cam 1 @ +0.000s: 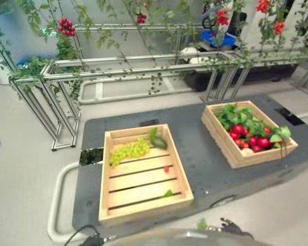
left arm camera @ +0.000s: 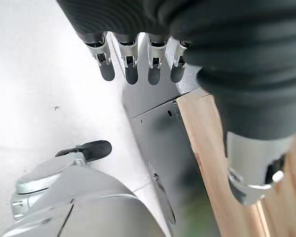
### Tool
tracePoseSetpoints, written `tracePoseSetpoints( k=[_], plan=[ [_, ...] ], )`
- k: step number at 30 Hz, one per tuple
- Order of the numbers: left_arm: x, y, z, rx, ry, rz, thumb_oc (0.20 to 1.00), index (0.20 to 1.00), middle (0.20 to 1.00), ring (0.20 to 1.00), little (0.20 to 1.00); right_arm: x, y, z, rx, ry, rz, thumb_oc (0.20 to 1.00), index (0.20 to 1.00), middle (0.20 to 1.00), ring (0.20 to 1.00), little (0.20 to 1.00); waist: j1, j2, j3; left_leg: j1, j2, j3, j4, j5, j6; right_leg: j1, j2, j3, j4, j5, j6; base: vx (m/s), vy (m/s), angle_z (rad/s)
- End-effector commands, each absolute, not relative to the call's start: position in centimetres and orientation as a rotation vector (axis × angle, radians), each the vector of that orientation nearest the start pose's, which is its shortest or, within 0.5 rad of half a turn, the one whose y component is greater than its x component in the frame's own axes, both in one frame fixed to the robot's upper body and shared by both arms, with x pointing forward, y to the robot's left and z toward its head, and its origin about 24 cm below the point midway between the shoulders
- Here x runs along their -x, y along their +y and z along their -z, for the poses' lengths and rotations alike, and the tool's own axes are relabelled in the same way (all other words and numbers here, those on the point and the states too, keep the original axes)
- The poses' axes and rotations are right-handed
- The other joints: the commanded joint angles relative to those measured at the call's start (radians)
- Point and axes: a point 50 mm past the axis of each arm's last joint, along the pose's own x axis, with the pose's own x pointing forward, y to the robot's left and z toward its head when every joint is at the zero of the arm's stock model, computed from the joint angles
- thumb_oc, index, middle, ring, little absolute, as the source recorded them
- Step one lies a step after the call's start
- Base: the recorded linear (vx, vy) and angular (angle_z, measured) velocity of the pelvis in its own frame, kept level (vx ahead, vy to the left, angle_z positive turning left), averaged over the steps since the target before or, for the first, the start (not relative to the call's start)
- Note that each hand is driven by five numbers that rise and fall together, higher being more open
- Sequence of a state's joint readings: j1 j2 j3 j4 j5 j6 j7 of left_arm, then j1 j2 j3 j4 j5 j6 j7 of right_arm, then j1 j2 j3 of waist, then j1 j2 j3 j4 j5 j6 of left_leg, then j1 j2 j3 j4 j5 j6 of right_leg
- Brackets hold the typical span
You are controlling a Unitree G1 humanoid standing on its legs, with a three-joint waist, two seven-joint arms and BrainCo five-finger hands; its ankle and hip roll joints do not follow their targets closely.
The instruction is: Pick up the fruits from the basket on one side to the basket on the other side
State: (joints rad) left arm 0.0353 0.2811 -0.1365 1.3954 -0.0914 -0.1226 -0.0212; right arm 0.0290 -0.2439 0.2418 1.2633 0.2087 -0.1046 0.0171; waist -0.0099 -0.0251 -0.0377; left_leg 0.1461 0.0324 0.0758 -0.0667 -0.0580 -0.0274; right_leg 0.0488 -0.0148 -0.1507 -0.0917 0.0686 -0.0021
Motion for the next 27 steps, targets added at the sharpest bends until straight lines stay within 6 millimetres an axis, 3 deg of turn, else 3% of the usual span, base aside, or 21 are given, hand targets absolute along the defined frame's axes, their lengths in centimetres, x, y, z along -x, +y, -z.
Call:
tracePoseSetpoints(
  k=[1,27],
  plan=[
    [-5.24,25.37,16.39,-0.276,1.317,-0.092,1.0,1.0,1.0,1.0,1.0,-8.9,-22.33,16.34,0.181,1.172,0.043,1.0,1.0,1.0,1.0,1.0,-0.005,-0.041,-0.003,-0.03,-0.032,-0.016,0.011,0.01,-0.009,0.04,-0.033,-0.002,0.047,-0.083,0.086,-0.24,0.16,0.35],
    [-5.81,25.5,16.26,-0.278,1.286,-0.111,1.0,1.0,1.0,1.0,1.0,-8.18,-22.34,16.46,0.185,1.184,0.046,1.0,1.0,1.0,1.0,1.0,-0.016,-0.044,0.001,-0.024,-0.03,-0.019,-0.005,0.004,-0.005,0.028,-0.025,0.019,0.059,-0.092,0.085,0.01,-0.001,0.0]
  ],
)
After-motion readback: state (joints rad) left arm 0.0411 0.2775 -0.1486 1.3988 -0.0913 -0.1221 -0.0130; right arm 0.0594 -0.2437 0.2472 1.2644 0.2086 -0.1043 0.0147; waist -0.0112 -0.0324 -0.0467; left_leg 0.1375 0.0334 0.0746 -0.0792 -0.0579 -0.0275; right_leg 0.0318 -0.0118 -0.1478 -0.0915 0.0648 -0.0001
